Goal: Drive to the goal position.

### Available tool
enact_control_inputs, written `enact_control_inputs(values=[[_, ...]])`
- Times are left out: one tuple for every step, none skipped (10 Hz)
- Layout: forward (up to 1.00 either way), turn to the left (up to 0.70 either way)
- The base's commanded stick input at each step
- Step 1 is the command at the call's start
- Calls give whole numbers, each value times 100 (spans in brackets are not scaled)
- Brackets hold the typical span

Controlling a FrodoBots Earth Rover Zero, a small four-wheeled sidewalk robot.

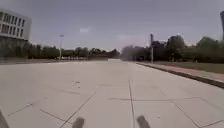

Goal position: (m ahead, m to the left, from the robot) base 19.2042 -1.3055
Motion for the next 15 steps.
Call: enact_control_inputs(values=[[70, 0], [70, 0], [70, 0], [70, 0], [70, 0], [70, 0], [70, 0], [70, 0], [70, 0], [70, 0], [70, 0], [70, 0], [70, 0], [70, 0], [70, 0]])
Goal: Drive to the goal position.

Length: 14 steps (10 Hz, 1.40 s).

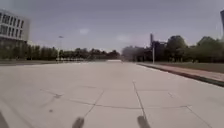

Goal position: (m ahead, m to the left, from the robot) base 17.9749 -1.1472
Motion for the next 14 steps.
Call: enact_control_inputs(values=[[70, 0], [70, 0], [70, 0], [70, 0], [70, 0], [70, 0], [70, 0], [70, 0], [70, 0], [70, 0], [70, 0], [70, 0], [70, 0], [70, 0]])
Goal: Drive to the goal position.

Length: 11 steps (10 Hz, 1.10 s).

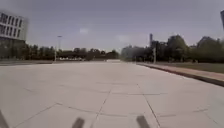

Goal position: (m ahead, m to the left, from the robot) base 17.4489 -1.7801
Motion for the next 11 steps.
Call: enact_control_inputs(values=[[70, 0], [70, 0], [70, 0], [70, 0], [70, 0], [70, 0], [70, 0], [70, 0], [70, 0], [70, 0], [70, 0]])
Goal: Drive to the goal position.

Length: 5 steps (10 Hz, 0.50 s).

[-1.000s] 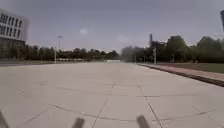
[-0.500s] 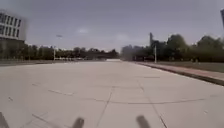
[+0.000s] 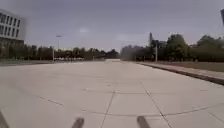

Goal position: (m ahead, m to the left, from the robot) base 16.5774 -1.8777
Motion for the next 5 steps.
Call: enact_control_inputs(values=[[70, 0], [70, 0], [70, 0], [70, 0], [70, 0]])
